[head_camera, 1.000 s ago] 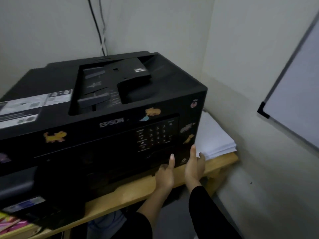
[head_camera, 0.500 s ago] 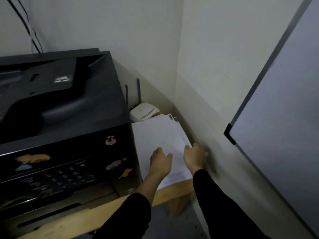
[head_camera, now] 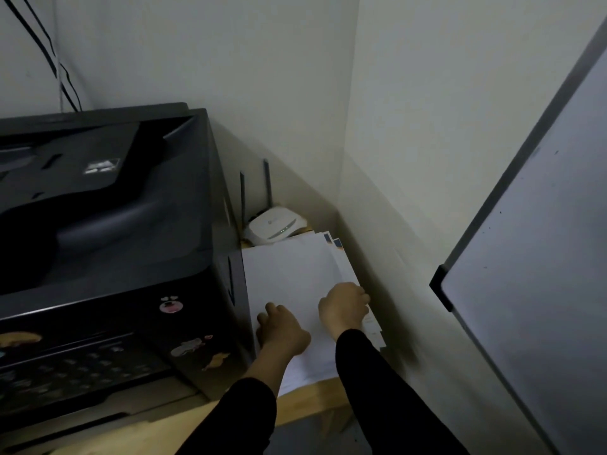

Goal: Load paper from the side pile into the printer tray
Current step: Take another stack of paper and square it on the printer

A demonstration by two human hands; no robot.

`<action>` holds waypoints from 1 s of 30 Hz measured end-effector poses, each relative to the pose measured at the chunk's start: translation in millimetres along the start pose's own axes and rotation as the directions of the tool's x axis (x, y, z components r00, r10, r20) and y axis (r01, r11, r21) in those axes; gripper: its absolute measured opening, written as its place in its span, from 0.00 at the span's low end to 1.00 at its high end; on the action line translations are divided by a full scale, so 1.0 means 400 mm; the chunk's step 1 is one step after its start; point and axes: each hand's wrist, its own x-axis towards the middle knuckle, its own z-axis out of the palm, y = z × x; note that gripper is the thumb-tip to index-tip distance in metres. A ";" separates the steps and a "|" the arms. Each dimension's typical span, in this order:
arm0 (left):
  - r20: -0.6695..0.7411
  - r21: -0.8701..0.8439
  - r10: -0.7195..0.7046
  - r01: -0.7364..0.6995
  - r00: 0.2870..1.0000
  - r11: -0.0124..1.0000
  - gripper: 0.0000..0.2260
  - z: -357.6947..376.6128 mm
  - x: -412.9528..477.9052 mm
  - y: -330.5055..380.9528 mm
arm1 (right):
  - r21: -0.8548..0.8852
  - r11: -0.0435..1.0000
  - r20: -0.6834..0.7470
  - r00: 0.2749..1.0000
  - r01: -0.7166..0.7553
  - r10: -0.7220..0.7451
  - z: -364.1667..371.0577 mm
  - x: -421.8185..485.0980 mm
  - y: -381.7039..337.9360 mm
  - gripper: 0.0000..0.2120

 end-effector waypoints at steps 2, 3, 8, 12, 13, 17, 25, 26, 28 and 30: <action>-0.003 -0.005 0.006 -0.006 1.000 1.000 0.24 0.002 0.000 -0.004 | 0.022 1.000 -0.045 0.999 0.020 -0.019 0.000 -0.004 -0.013 0.20; -0.008 -0.008 0.013 -0.013 1.000 1.000 0.24 0.005 0.000 -0.007 | 0.038 0.999 -0.055 0.998 0.020 -0.017 0.000 -0.005 -0.018 0.20; -0.035 -0.023 0.043 -0.044 0.998 0.999 0.25 0.019 -0.002 -0.014 | -0.002 1.000 -0.023 1.000 0.016 -0.017 0.017 -0.019 -0.022 0.21; -0.036 -0.012 0.061 -0.062 0.997 0.998 0.24 0.021 -0.005 -0.013 | -0.066 0.998 0.045 0.999 -0.002 0.005 0.027 -0.030 -0.017 0.28; -0.031 -0.009 0.065 -0.065 0.997 0.998 0.24 0.021 -0.006 -0.013 | -0.084 0.996 0.064 0.998 0.000 0.006 0.026 -0.029 -0.014 0.29; -0.021 -0.004 0.084 -0.084 0.996 0.996 0.26 0.022 -0.007 -0.018 | -0.149 0.988 0.141 0.989 -0.028 0.050 0.026 -0.021 -0.001 0.30; -0.013 0.020 0.090 -0.090 0.996 0.996 0.25 0.015 -0.016 -0.016 | 0.304 0.939 0.129 0.983 -0.163 0.129 -0.006 0.010 0.016 0.18; -0.016 0.020 0.087 -0.086 0.996 0.996 0.25 0.014 -0.017 -0.016 | 0.361 0.914 0.155 0.979 -0.183 0.134 -0.014 0.019 0.021 0.17; -0.015 0.015 0.077 -0.077 0.997 0.997 0.26 0.013 -0.018 -0.016 | 0.361 0.917 0.210 0.973 -0.171 0.099 -0.030 0.037 0.031 0.14; -0.013 0.006 0.065 -0.065 0.998 0.998 0.26 0.013 -0.018 -0.016 | 0.307 0.944 0.233 0.971 -0.123 0.051 -0.036 0.045 0.041 0.13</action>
